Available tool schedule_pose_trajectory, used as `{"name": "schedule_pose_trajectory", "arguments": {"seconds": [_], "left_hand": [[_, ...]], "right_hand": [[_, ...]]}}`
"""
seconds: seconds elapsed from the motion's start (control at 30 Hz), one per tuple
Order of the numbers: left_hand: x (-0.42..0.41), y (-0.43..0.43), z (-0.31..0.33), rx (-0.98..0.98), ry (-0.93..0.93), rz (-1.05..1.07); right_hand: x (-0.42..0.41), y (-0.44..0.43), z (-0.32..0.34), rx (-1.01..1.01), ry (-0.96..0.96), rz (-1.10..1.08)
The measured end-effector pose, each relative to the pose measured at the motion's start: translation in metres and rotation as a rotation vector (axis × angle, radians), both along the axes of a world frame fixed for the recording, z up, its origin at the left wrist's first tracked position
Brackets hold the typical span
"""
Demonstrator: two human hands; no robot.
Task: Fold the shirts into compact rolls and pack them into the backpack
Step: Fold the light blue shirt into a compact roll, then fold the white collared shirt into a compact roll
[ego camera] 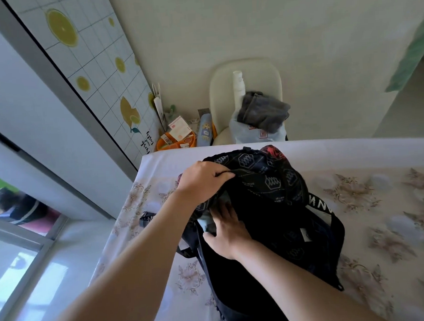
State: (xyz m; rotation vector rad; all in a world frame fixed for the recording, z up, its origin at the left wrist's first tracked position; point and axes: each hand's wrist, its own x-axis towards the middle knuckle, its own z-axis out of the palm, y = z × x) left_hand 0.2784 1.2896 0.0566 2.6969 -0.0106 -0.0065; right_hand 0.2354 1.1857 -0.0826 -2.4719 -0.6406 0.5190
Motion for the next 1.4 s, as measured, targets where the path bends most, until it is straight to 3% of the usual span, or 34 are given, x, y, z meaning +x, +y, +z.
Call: {"name": "schedule_pose_trajectory", "arguments": {"seconds": [0.1,0.27,0.47,0.8,1.0,1.17,1.27,1.4], "left_hand": [[-0.002,-0.007,0.001,0.061,0.102,-0.029],[-0.008,-0.048,-0.003,0.144,0.295,-0.153],[-0.015,-0.165,-0.006,-0.057,0.252,-0.174],[-0.048,-0.502,-0.028,-0.196,0.351,-0.355],[-0.105,-0.738,-0.047,-0.18,0.456,-0.604],[-0.163,-0.906,-0.056,-0.124,0.564,-0.873],[-0.206,-0.986,-0.061,-0.148,0.632,-0.982],[-0.27,-1.062,-0.076,-0.165,0.741,-1.094]], "right_hand": [[0.001,-0.031,0.017,-0.032,-0.015,0.022],[-0.009,-0.11,0.062,0.126,-0.115,-0.058],[-0.01,-0.254,0.101,0.051,-0.137,-0.253],[-0.071,-0.598,0.09,-0.071,-0.004,-0.643],[-0.163,-0.82,0.08,-0.003,0.135,-0.924],[-0.27,-0.959,0.086,-0.09,0.111,-1.13],[-0.332,-1.019,0.082,-0.184,0.105,-1.25],[-0.416,-1.071,0.06,-0.514,0.029,-1.452]]}}
